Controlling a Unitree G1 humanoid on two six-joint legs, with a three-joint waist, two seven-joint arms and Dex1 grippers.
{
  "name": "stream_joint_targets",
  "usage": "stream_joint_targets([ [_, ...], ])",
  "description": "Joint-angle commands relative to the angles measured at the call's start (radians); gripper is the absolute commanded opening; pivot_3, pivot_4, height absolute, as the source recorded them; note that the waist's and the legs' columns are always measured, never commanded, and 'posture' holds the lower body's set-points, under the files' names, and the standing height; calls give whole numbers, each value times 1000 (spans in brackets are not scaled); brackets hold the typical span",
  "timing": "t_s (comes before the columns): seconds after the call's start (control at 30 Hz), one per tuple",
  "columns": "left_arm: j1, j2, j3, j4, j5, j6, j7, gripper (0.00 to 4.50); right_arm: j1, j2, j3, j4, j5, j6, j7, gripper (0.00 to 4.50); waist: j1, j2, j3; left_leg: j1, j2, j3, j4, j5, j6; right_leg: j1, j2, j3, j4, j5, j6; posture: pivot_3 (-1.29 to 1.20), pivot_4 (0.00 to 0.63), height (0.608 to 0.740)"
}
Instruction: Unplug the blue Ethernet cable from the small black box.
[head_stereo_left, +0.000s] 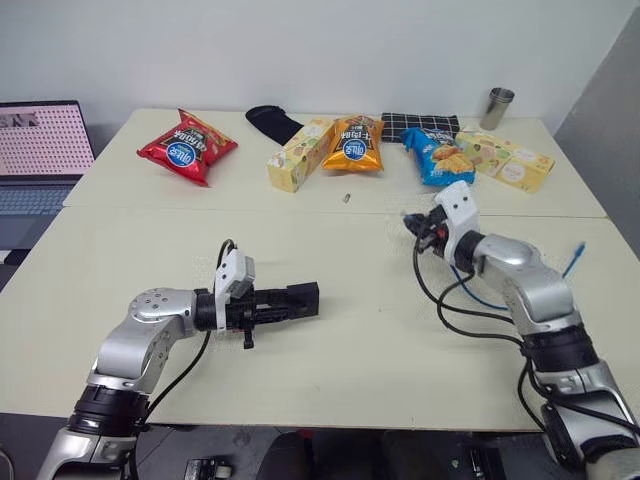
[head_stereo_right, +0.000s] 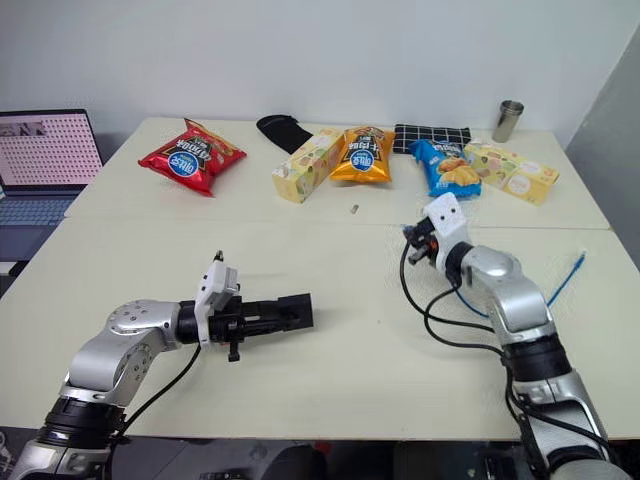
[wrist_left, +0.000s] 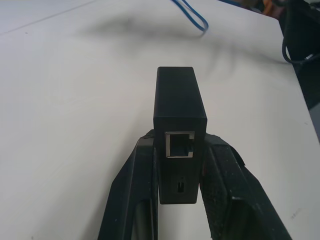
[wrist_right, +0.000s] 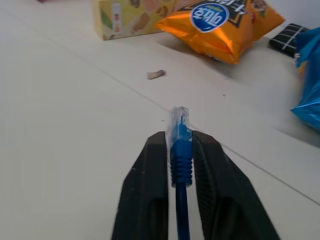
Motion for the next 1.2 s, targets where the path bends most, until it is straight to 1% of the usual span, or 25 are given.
stream_joint_targets([
  [0.03, -29, -24, 24, -3, 27, -18, 74, 791, -9, -28, -32, -56, -2, -22, 48, 1988, -1, 0, 0, 0, 0, 0, 0, 0, 0, 0, 0, 0, 0, 0, 0, 0, 150, 740],
  [0.13, -45, -50, 22, 23, 72, -50, 143, 791, 29, -90, -7, -160, 36, 3, 172, 2619, -1, 0, 0, 0, 0, 0, 0, 0, 0, -1, 0, 0, 0, 0, 0, 0, 150, 740],
  [0.23, -87, -106, 42, 90, 127, -104, 263, 791, 96, -169, 10, -336, 155, 88, 342, 3222, 2, 0, 0, 0, 0, 0, 0, 0, 0, -1, 0, 0, -1, 0, 0, 0, 150, 740],
  [0.33, -116, -138, 51, 152, 175, -165, 337, 791, 134, -208, 1, -454, 238, 157, 412, 3222, 0, -1, 0, 0, 0, 0, 0, 0, 0, 0, 0, 0, -2, 0, 0, 0, 150, 740],
  [0.4, -136, -163, 38, 221, 234, -240, 392, 791, 151, -233, -6, -542, 297, 217, 437, 3222, 1, -1, 0, 0, 0, -1, 0, 0, 0, 0, 0, 0, -1, 0, 0, 0, 150, 740],
  [0.47, -147, -195, 39, 275, 259, -293, 434, 791, 148, -232, -9, -569, 309, 244, 424, 3222, -1, -1, 0, 0, 0, 0, 0, 0, 0, 0, 0, 0, -1, 0, 0, 0, 150, 740],
  [0.6, -160, -242, 42, 374, 291, -365, 486, 791, 129, -213, -15, -561, 295, 256, 378, 3222, 1, -2, 0, 0, 0, 0, 1, 0, 0, 0, 0, 0, -1, 0, 0, 0, 150, 740],
  [0.63, -160, -252, 46, 390, 289, -371, 492, 1491, 126, -211, -15, -558, 290, 257, 371, 3238, 1, -2, 0, 0, 0, 0, 1, 0, 0, 0, 0, 0, -1, 0, 0, 0, 150, 740],
  [0.67, -154, -257, 44, 397, 287, -368, 488, 1541, 124, -210, -14, -556, 286, 257, 365, 3238, 1, -2, 0, 0, 0, 0, 1, 0, 0, 0, 0, 0, -1, 0, 0, 0, 150, 740],
  [0.7, -147, -259, 42, 398, 288, -369, 486, 1710, 124, -210, -13, -555, 283, 257, 361, 3238, 1, -2, 0, 0, 0, 0, 1, 0, 0, 0, 0, -1, -1, 0, 0, 0, 150, 740],
  [0.73, -136, -262, 42, 387, 277, -358, 476, 2048, 125, -210, -13, -555, 281, 257, 357, 3238, 1, -2, 0, 0, 0, -1, 1, 0, 0, -1, 0, -1, -1, 0, 0, 0, 150, 740],
  [0.77, -124, -261, 42, 372, 272, -349, 471, 2169, 127, -210, -13, -556, 280, 258, 353, 3238, 1, -2, 0, 0, 0, 0, 1, 0, 0, -1, 0, -1, -1, 0, 0, 0, 150, 740],
  [0.83, -92, -250, 53, 321, 252, -312, 465, 2639, 133, -210, -16, -563, 282, 263, 347, 3238, 1, -2, 0, 0, 0, 0, 1, 0, 0, 0, 0, -1, -1, 0, 0, 0, 150, 740],
  [0.87, -73, -238, 57, 292, 247, -292, 461, 2793, 136, -210, -19, -566, 286, 268, 343, 3238, 0, -2, 0, 0, 0, 0, 1, 0, 0, -1, 0, -1, -1, 0, 0, 0, 150, 740],
  [0.97, -7, -191, 73, 186, 225, -217, 436, 3457, 146, -204, -30, -576, 297, 288, 323, 3238, 0, -2, 0, 0, 1, -1, 0, 0, 0, -1, 0, -1, 0, 0, 0, 0, 150, 740],
  [1.0, 26, -162, 90, 133, 203, -185, 417, 3656, 151, -202, -34, -580, 300, 298, 316, 3238, -1, -2, 0, 0, 1, -1, 0, 0, 0, -1, 0, -1, 0, 0, 0, 0, 150, 740],
  [1.1, 91, -81, 129, 15, 178, -108, 398, 3656, 174, -210, -47, -586, 301, 310, 306, 3238, -2, -2, 0, 0, 1, -1, 0, 0, 0, -1, 0, -1, 0, 0, 0, 0, 150, 740],
  [1.2, 110, 42, 143, -59, 194, -19, 365, 3656, 225, -265, -95, -586, 306, 304, 340, 3238, 2, -2, 0, 0, 1, -2, 0, 0, 0, -1, 0, -1, 0, 0, 0, 0, 150, 740],
])
